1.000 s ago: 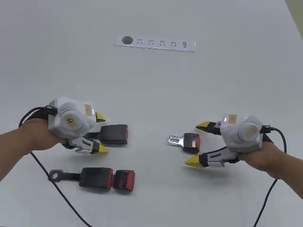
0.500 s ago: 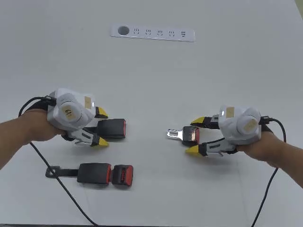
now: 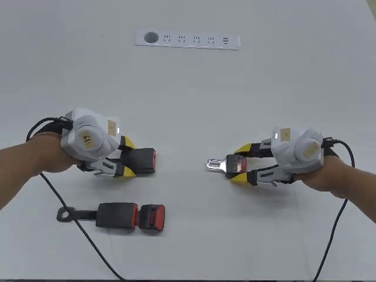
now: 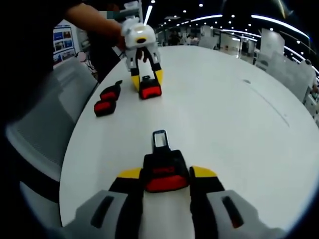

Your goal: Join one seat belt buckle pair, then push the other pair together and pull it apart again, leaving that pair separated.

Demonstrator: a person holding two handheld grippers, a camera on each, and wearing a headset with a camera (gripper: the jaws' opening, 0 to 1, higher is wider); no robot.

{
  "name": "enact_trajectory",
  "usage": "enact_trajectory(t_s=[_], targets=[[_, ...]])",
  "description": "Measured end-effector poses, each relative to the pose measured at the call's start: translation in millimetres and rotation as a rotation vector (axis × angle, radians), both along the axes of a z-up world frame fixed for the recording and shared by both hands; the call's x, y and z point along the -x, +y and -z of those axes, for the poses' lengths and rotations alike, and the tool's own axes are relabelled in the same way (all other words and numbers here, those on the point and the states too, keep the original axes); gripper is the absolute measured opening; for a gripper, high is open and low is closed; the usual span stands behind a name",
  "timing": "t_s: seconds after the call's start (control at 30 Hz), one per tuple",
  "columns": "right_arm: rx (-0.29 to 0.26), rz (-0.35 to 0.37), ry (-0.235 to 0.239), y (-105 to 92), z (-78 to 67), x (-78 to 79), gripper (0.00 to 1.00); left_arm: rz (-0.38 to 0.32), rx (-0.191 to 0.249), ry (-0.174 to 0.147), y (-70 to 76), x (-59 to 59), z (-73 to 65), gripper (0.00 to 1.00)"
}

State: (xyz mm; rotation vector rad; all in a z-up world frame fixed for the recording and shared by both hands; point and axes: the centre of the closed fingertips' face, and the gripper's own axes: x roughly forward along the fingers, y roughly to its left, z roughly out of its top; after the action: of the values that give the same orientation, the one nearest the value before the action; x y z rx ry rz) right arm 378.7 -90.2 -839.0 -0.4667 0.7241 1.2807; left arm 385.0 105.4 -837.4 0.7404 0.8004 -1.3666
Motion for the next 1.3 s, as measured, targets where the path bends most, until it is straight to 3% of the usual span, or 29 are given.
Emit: enact_trajectory(t_s=[0.57,1.3], targets=[[-0.011,-0.005,-0.017,20.2,1.0,-5.1,0.36,0.010,-0.004,0.007,-1.7,0.7,1.0,0.34],[-0.054,-0.048,-0.030,89.3,2.0,-5.6,0.36,0.013,-0.028,0.014,-2.3,2.6,1.0,0.34]])
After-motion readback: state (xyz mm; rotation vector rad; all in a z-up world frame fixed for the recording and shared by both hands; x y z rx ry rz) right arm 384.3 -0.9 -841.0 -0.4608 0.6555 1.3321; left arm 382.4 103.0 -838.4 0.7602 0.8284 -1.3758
